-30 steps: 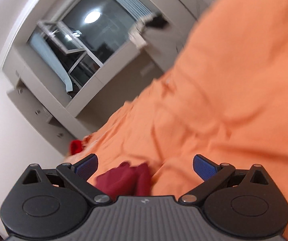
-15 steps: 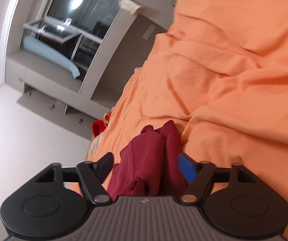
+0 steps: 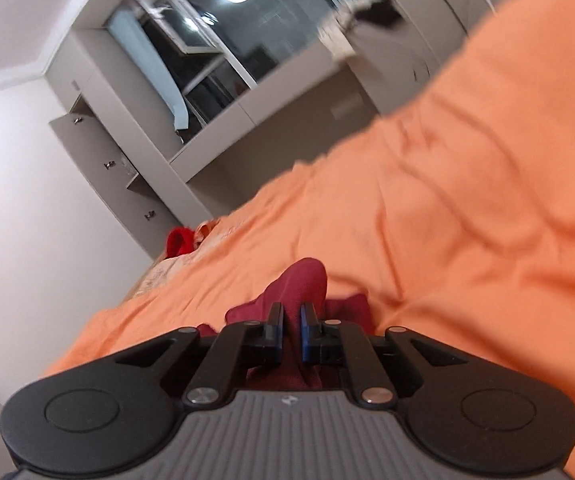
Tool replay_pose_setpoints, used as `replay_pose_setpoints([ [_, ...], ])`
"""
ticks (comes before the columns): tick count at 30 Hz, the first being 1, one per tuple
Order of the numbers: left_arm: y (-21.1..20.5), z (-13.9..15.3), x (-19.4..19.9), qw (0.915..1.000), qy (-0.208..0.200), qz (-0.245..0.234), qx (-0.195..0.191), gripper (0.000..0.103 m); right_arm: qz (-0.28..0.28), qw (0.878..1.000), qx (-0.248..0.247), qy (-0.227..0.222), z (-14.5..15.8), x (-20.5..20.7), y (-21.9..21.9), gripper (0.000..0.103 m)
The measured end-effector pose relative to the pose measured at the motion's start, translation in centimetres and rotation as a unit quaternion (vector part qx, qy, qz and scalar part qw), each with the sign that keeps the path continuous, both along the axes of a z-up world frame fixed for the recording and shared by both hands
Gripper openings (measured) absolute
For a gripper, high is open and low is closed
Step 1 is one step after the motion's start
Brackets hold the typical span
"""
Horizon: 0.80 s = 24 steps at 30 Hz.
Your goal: Fold small clothes
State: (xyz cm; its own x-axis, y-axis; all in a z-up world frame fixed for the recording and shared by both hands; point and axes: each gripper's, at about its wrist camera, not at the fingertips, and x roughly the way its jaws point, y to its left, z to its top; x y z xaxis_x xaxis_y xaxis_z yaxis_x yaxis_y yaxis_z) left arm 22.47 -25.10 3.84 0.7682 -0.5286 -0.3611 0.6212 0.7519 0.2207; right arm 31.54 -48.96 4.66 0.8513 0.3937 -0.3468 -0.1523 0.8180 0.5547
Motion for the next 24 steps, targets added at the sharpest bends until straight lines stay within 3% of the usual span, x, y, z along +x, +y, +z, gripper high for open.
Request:
replay_pose_setpoints([
  [6,-1.0,-2.3,0.8,0.9990,0.041,-0.012,0.015,0.023,0.002,0.998,-0.045,0.049,-2.0,0.2,0.8,0.013],
  [10,0.0,-2.4,1.1,0.9978,0.062,-0.020,-0.008,0.031,0.001,0.998,-0.038,0.054,-2.1,-0.8,0.4,0.026],
  [12,0.8,-2.1,1.4,0.9956,0.082,-0.028,-0.034,0.042,0.001,0.998,-0.040,0.051,-1.9,-0.9,0.5,0.039],
  [14,1.8,-1.5,1.4,0.9917,0.106,-0.034,-0.064,0.060,0.004,0.998,-0.043,0.048,-1.8,-1.2,0.7,0.057],
  [17,3.1,-0.4,1.2,0.9860,0.126,-0.033,-0.105,0.079,0.011,0.998,-0.047,0.045,-1.6,-1.3,1.2,0.071],
  [20,4.2,0.7,0.7,0.9839,0.122,-0.020,-0.129,0.091,0.012,0.998,-0.048,0.040,-1.4,-1.6,1.5,0.088],
  [22,5.3,1.3,0.5,0.9844,0.112,0.007,-0.135,0.101,0.013,0.998,-0.049,0.038,-1.3,-1.8,1.7,0.093],
  [24,6.7,1.9,0.6,0.9830,0.103,0.040,-0.147,0.102,0.016,0.998,-0.045,0.039,-1.3,-2.1,1.8,0.098],
])
